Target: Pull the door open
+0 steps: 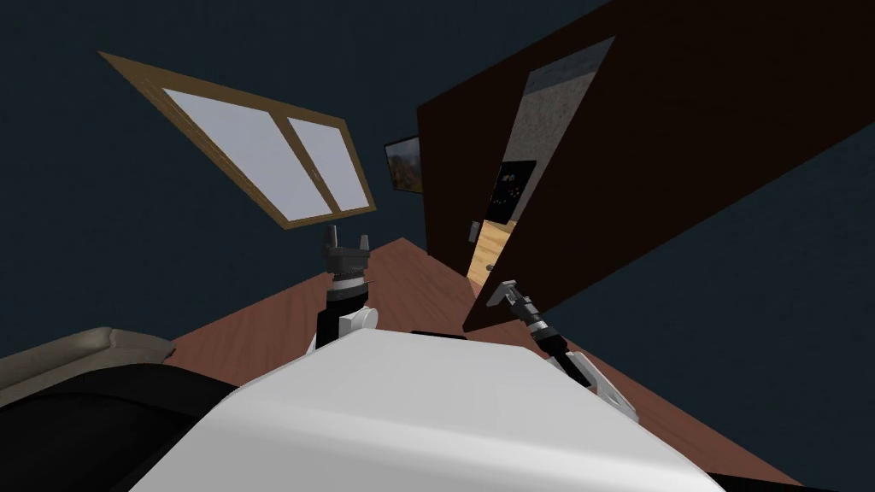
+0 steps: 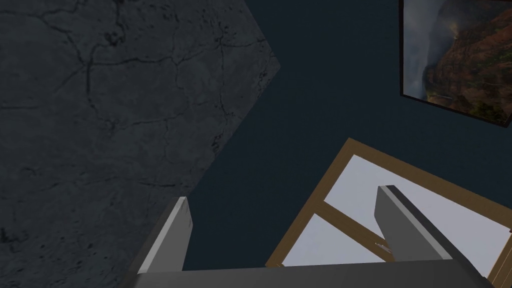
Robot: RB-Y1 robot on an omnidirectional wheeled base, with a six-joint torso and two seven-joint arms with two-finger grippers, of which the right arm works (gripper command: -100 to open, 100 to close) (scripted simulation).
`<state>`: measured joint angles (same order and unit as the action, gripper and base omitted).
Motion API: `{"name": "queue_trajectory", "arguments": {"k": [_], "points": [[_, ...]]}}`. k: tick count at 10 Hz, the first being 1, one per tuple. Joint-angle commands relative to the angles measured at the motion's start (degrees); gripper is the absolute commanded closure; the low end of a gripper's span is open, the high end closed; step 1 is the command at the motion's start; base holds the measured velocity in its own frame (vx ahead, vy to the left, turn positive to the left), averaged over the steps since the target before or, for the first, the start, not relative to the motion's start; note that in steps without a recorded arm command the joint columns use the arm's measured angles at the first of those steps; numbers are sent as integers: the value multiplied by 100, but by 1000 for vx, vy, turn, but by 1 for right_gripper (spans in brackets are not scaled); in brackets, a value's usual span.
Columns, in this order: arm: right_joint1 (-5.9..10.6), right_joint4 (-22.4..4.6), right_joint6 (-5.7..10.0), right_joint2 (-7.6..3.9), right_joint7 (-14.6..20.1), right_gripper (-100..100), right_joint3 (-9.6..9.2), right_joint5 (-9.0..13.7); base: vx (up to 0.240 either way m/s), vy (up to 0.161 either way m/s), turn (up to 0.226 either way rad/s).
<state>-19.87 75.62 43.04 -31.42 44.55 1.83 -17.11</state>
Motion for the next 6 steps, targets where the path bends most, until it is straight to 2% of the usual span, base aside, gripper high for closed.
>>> {"name": "queue_trajectory", "arguments": {"k": [1,6], "points": [[-21,11,91,-25,25,100,-44,-26,-181,-92,80],[-106,36,416,-170,124,100,-163,-114,-182,-129,86]]}}
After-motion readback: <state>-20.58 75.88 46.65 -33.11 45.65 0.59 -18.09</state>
